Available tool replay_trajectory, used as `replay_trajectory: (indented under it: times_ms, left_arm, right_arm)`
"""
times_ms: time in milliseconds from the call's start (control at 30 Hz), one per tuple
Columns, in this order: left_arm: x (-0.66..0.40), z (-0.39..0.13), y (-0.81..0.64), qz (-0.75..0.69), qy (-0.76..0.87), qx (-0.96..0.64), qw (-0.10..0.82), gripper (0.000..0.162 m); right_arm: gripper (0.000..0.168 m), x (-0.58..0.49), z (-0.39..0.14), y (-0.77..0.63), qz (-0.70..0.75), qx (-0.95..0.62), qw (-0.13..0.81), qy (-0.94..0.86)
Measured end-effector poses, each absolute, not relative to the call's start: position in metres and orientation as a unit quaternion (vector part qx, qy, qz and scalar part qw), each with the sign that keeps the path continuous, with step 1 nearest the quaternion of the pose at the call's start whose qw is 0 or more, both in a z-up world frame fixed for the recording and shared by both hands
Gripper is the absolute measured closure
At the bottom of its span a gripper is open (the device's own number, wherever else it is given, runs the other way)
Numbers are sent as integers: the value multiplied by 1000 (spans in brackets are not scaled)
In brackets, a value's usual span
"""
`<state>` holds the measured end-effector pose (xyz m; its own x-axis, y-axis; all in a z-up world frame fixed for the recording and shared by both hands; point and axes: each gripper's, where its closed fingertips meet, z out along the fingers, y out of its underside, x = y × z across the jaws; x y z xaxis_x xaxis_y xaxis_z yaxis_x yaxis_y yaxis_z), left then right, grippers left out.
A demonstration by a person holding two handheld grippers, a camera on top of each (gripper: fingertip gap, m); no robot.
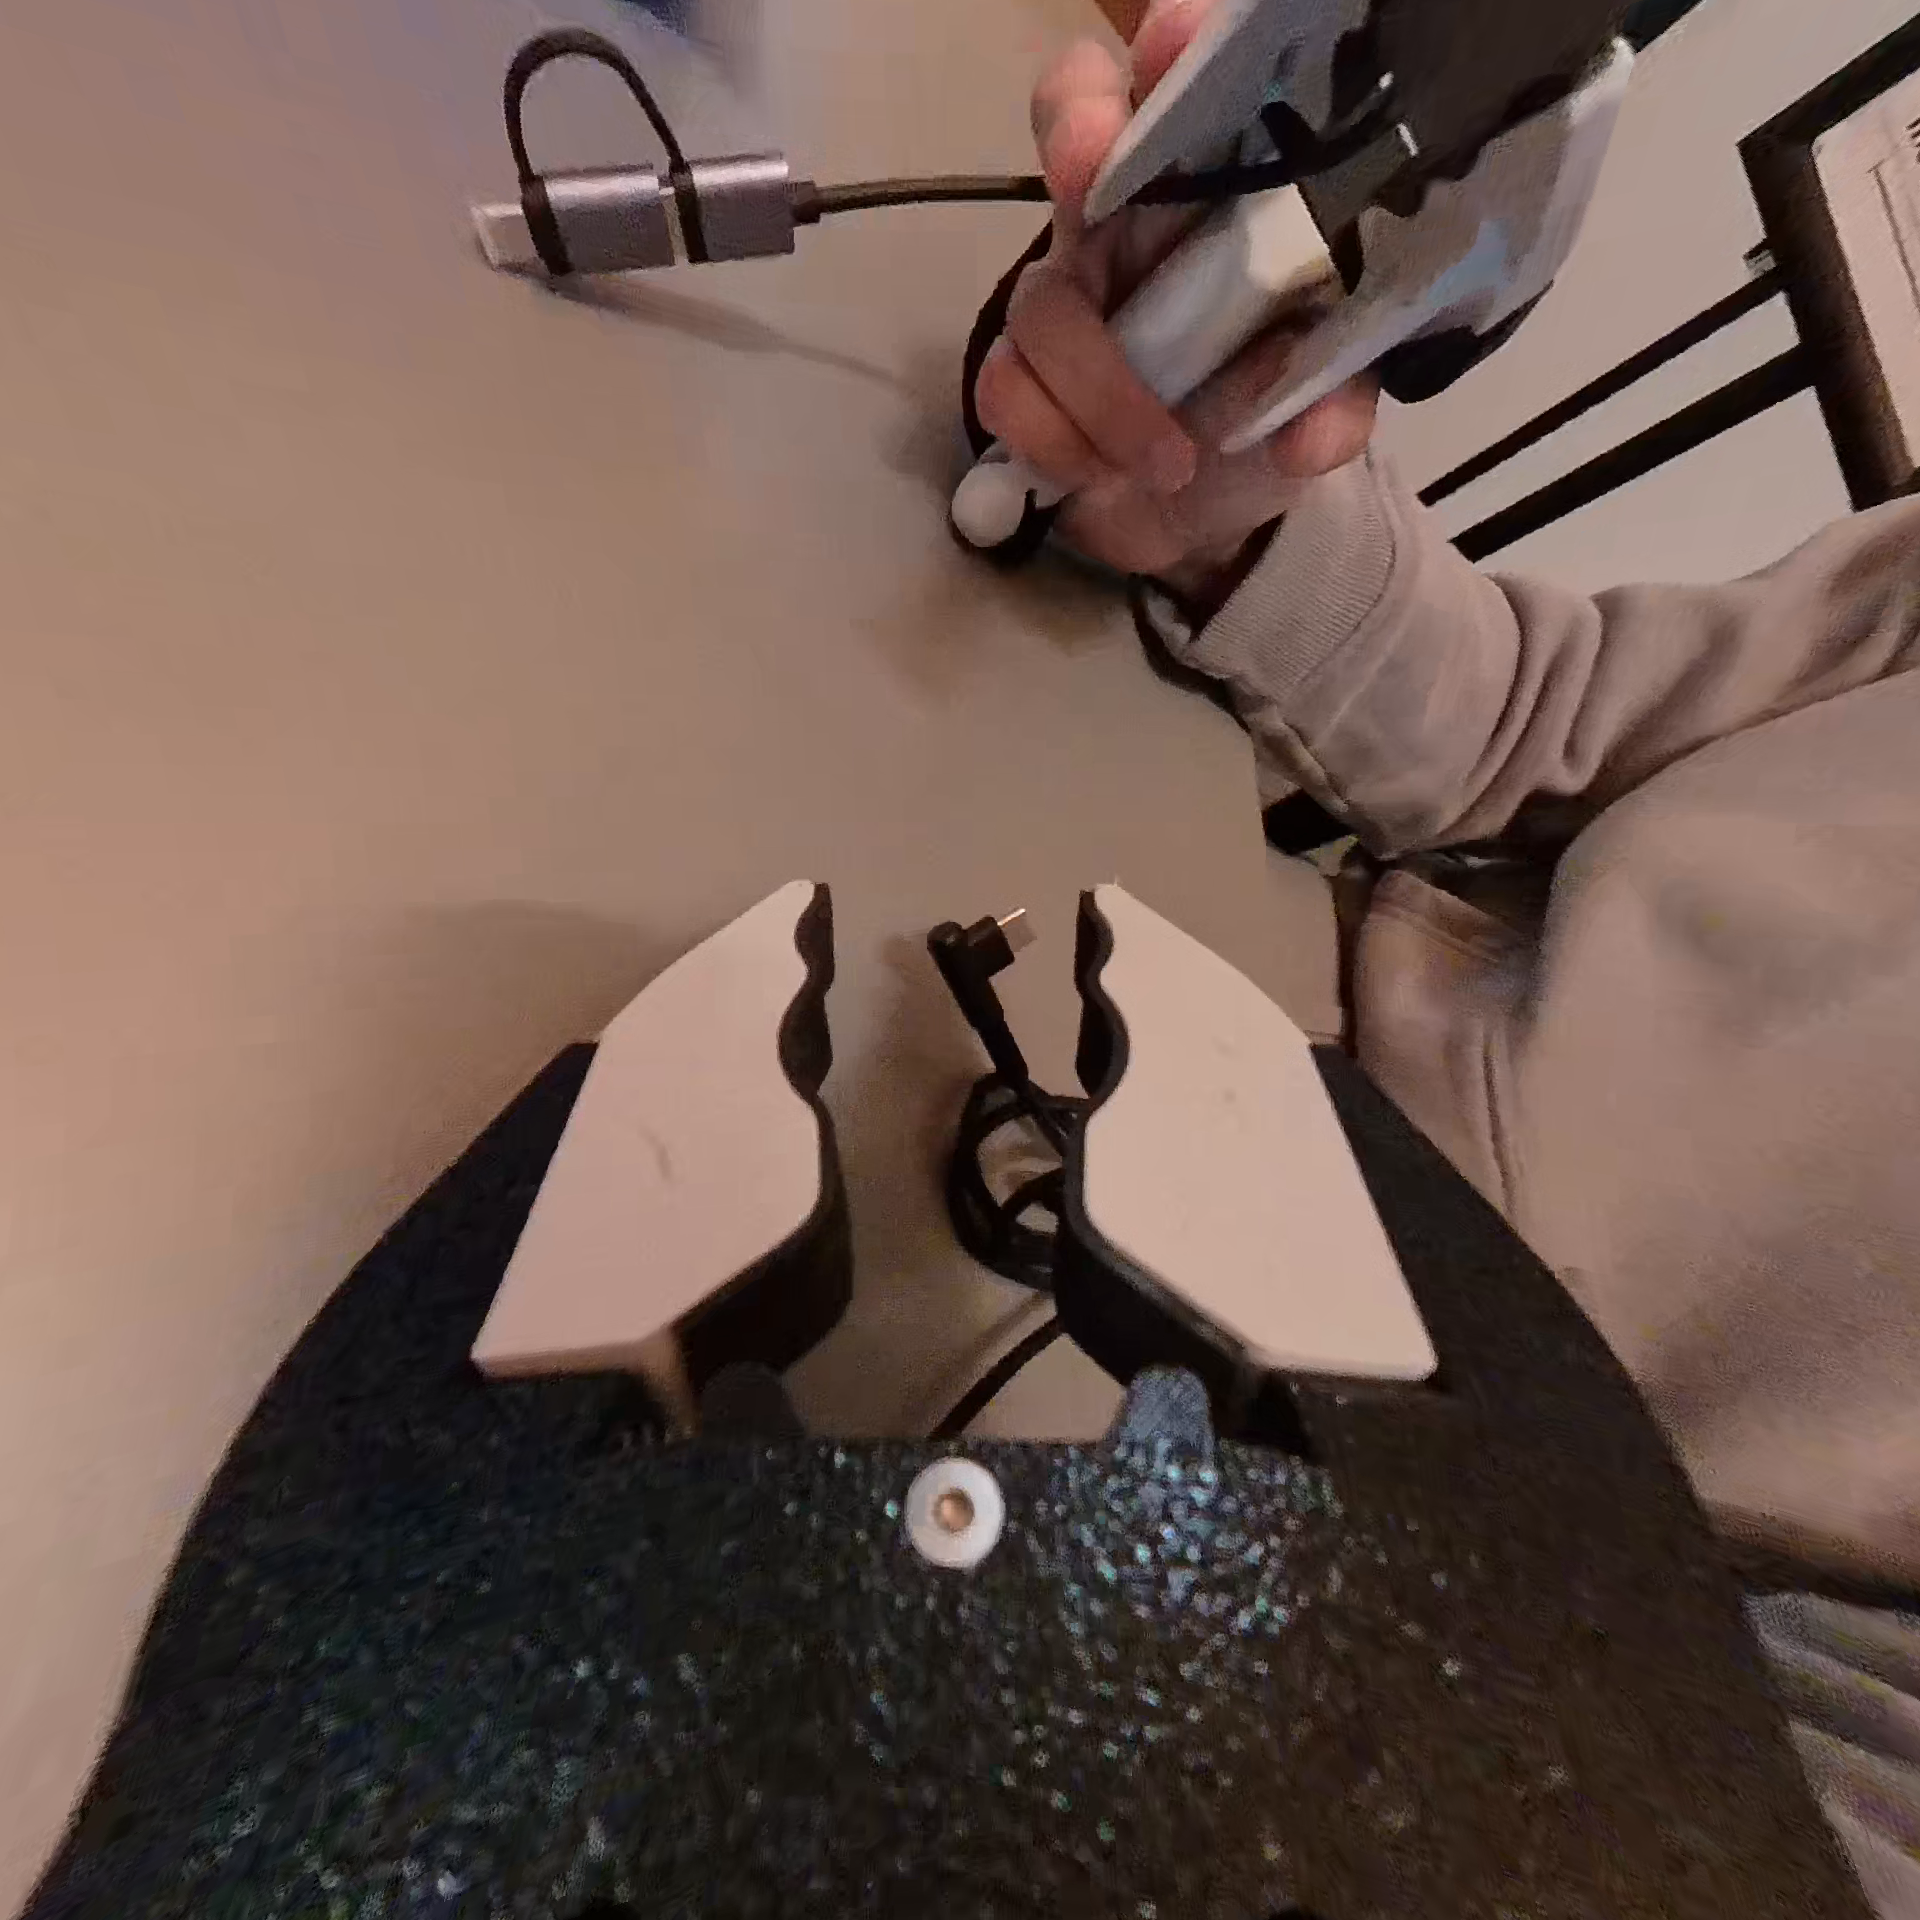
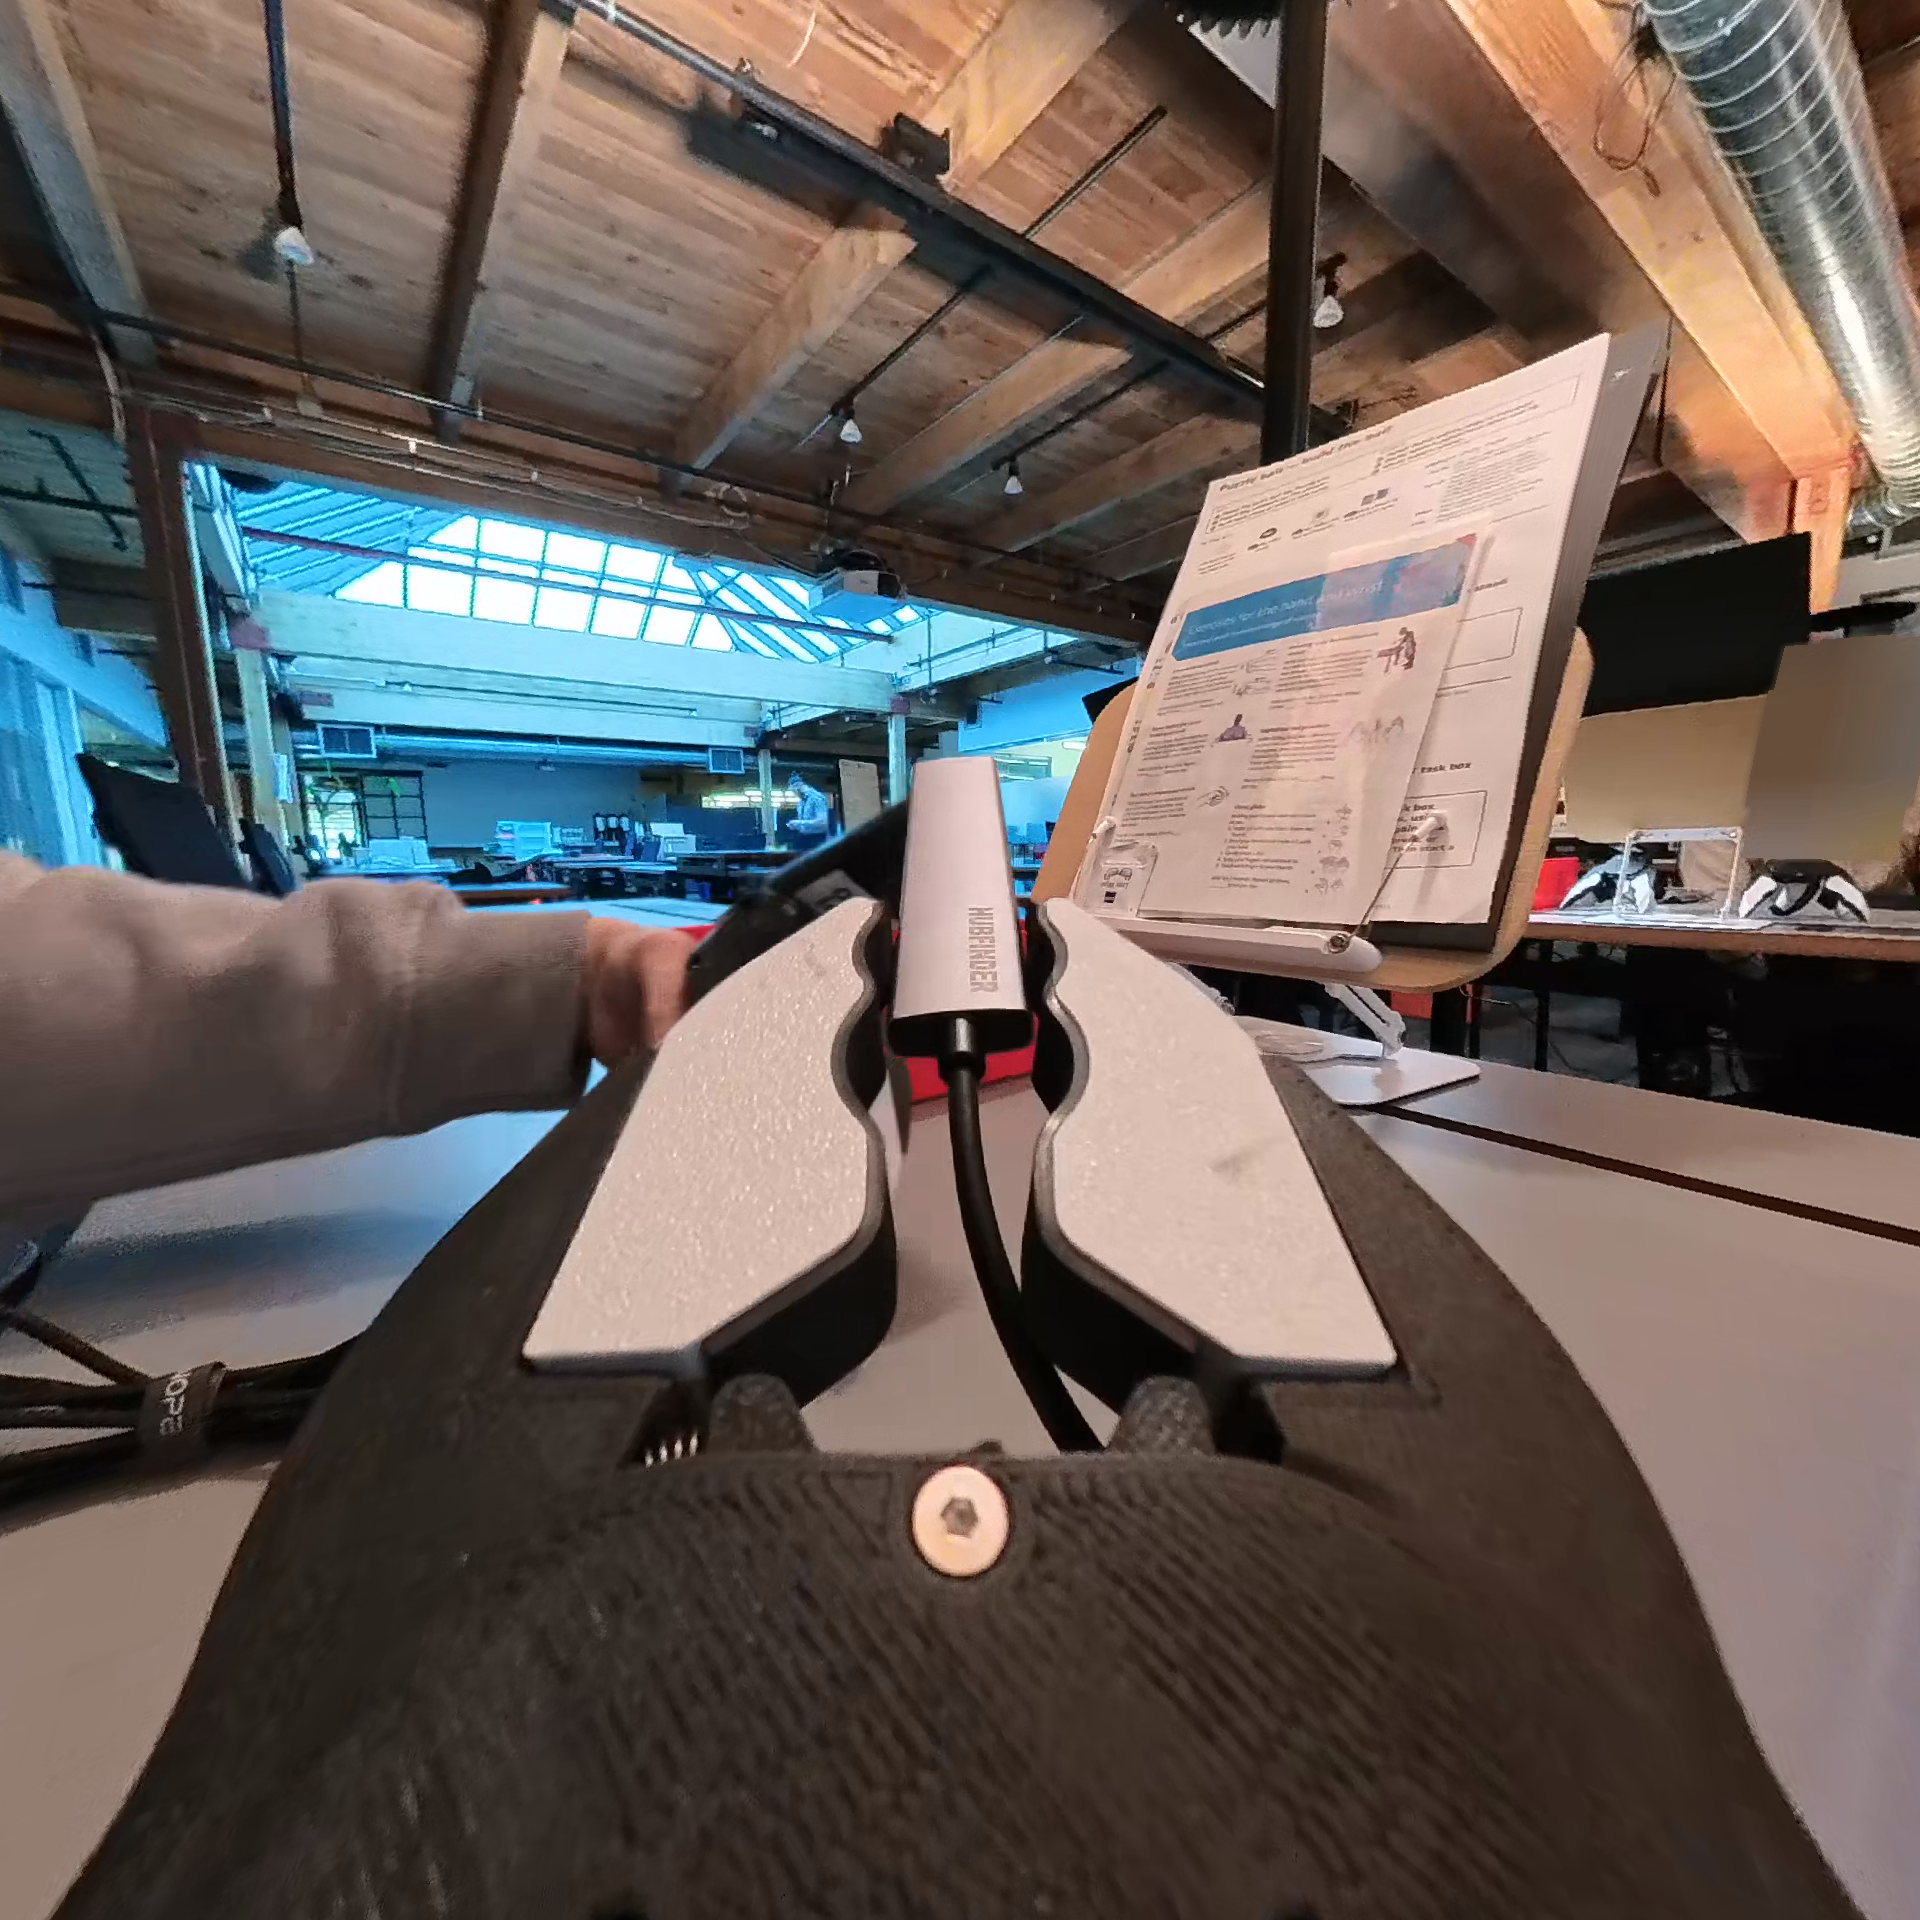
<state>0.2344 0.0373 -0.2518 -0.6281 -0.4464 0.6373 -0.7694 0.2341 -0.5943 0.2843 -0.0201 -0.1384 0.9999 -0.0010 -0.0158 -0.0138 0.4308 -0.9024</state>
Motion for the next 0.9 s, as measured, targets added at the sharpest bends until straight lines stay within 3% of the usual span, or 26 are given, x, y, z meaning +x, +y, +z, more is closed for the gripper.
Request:
replay_trajectory:
  times_ms: [200, 833, 900]
  left_arm:
    - [214, -255, 31, 463, -717, 360, 376, 129]
    - [212, -254, 29, 467, -714, 320, 412, 137]
    - [212, -256, 27, 459, -724, 315, 407, 145]
  right_arm:
    - [144, 283, -138, -20, 7, -534, 846, 4]
    - [144, 282, -138, -20, 20, -533, 846, 2]
    - [144, 282, -138, -20, 20, -533, 846, 2]
